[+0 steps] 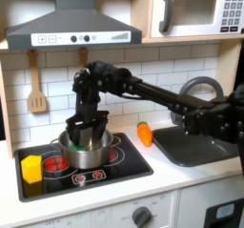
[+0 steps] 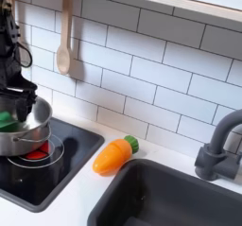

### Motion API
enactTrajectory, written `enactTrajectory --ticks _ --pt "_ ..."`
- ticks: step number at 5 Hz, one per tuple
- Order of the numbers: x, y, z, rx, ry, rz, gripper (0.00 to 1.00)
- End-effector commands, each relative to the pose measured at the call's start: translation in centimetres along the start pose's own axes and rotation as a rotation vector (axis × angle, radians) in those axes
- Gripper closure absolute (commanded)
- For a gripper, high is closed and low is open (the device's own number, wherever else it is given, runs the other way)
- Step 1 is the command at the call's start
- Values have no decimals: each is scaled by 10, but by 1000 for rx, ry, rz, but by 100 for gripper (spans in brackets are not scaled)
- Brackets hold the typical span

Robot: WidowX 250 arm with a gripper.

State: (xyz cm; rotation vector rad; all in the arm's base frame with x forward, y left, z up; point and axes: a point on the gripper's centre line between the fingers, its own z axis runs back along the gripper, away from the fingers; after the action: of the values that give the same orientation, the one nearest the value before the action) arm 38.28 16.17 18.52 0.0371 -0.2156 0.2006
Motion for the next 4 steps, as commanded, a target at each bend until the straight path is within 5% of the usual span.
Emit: enactTrajectory --ticks 1,4 --pt "-3 -3 -1 -11 32 -107 0" --pt "-4 -7 -5 -21 51 -155 0"
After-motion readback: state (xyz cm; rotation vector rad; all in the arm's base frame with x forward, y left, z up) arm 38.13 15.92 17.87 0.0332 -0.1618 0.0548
